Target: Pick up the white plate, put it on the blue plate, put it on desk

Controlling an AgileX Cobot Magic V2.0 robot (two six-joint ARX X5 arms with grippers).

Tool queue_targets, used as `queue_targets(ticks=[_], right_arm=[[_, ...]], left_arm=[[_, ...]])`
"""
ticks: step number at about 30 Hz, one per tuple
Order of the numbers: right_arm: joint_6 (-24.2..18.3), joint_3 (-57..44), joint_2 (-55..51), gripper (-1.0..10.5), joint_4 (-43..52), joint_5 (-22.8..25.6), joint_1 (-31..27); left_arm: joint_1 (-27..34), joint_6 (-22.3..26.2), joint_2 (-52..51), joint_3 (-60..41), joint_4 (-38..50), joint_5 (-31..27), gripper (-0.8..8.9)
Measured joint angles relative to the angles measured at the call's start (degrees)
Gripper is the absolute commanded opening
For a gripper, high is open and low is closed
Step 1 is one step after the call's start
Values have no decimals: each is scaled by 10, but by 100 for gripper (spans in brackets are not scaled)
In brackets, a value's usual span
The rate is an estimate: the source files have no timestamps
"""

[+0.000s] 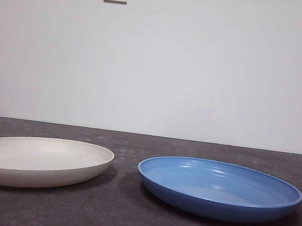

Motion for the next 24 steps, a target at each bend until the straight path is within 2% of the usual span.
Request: queue_targets(ticks=[4,6,12,16,24], right_arm=[[51,0,0,13,7,-50,0],[75,2,0,13,3,-59,0],[153,58,29,12,-7,-53,0],[196,113,78,12,-7,-57,0],[213,247,192,12,-63,-122,0]], left_arm=[[0,-33,0,1,-3,0,16],[-1,-52,0,4,-9,0,16],[-6,-118,13,66,-28,-1,16],[-7,-142,48,130,-27,-2,17],[-7,-146,152,296,-90,-1,16]])
